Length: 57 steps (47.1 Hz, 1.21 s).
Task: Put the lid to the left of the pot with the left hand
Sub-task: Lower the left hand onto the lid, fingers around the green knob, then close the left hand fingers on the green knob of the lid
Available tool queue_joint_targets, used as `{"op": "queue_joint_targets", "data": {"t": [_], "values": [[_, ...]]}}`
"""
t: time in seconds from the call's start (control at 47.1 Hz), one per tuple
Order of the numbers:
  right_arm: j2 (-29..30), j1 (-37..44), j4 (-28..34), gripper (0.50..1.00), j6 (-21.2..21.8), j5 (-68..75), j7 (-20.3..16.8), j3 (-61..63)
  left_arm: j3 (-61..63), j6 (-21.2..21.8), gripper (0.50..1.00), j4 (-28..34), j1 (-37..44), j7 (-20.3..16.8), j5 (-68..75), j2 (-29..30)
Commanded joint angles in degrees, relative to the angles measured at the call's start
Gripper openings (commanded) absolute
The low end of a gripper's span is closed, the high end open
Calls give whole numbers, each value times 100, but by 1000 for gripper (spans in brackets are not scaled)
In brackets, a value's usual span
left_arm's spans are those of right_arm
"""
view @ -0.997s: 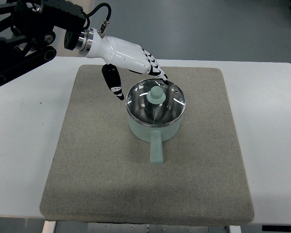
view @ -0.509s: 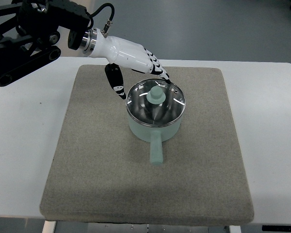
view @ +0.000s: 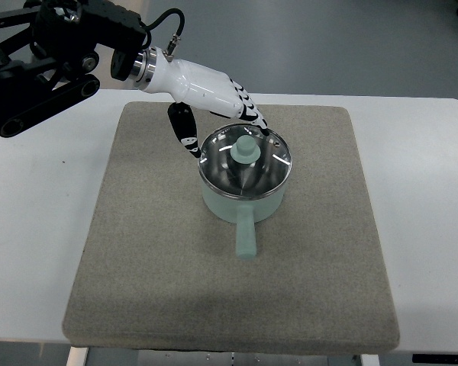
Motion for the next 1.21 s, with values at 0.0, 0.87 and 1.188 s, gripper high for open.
{"op": "queue_joint_targets", "data": {"t": [0.0,0.87,1.188], "values": [[0,0,0,921,0,0,0,0,1,0,956,2,0,0,153,-70],[0,0,0,923,0,0,0,0,-17,-492,986,257,-106,0,74,-264],[0,0,0,923,0,0,0,0,-34,-404,902,363,-97,0,118,-422]]}}
